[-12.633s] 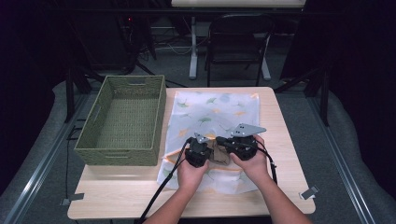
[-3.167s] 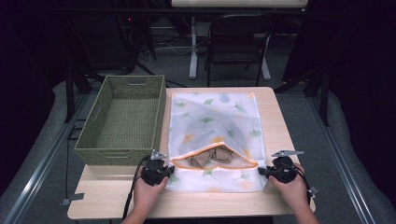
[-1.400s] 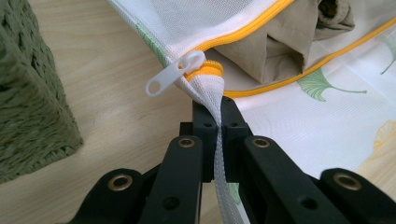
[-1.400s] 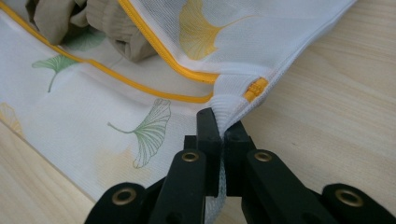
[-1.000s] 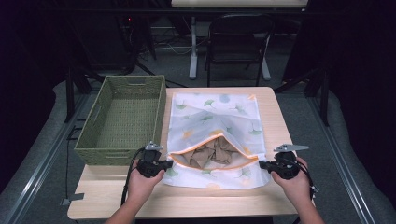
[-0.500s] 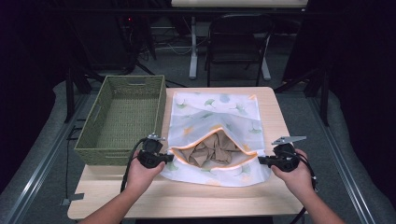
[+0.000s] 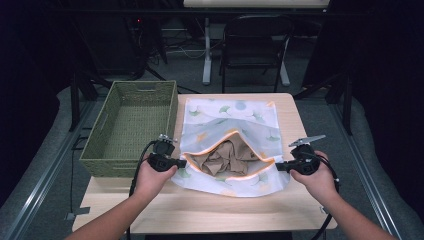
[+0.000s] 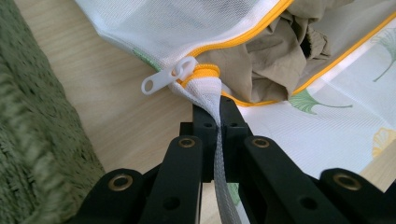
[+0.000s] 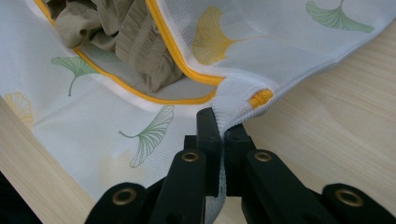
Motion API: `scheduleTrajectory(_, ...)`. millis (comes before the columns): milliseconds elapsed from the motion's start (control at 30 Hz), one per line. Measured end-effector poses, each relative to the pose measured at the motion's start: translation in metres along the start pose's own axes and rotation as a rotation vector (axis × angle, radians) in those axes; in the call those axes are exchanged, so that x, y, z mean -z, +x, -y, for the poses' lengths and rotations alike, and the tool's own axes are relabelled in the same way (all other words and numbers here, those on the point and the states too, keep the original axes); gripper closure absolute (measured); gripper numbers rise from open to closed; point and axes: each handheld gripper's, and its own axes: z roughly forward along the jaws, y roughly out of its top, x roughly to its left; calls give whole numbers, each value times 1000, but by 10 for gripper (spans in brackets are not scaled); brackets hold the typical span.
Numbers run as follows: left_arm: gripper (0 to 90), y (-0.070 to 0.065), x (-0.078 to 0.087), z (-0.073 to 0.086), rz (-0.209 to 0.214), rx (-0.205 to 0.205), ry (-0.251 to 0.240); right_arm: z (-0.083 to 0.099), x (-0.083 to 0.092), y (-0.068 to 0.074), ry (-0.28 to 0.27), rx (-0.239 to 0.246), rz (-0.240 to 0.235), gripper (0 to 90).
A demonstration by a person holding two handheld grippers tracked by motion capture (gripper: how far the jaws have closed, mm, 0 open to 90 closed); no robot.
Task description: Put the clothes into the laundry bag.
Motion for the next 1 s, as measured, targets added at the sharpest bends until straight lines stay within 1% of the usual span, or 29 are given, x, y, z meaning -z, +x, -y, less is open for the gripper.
scheduleTrajectory(67,887,-1,2,-3,-5,1,-1,-3,3,-2,5,-10,-6,887)
scheduleTrajectory(233,887,-5,11,-15,-11,-12,-5,-11,11,-7,9,-35,-26,887)
scheduleTrajectory(300,887,-6,14,-21,-11,-19,-6,-16,14,-8,13,-36,-33,887)
scheduleTrajectory(333,887,-7,14,-24,-9,-16,-5,-17,15,-7,8,-41,-31,887)
scheduleTrajectory(367,887,-7,15,-25,-9,-23,2,-20,16,-8,9,-38,-36,887)
scheduleTrajectory(400,887,-7,15,-28,-7,-21,5,-22,17,-8,14,-36,-32,887)
scheduleTrajectory(467,887,-7,16,-32,-3,-10,10,-25,17,-9,8,-46,-48,887)
scheduleTrajectory(533,887,-8,17,-36,-6,-13,10,-29,17,-10,6,-52,-58,887)
scheduleTrajectory(633,887,-7,19,-40,2,-13,11,-32,17,-11,11,-59,-61,886)
scheduleTrajectory(833,887,-4,19,-49,18,14,14,-38,19,-13,8,-76,-59,886)
scheduleTrajectory(900,887,-2,18,-51,19,27,3,-42,19,-15,11,-79,-62,886)
scheduleTrajectory(967,887,1,16,-54,21,38,5,-44,17,-16,13,-87,-59,886)
scheduleTrajectory(1000,887,2,16,-55,21,41,7,-46,16,-17,15,-88,-64,886)
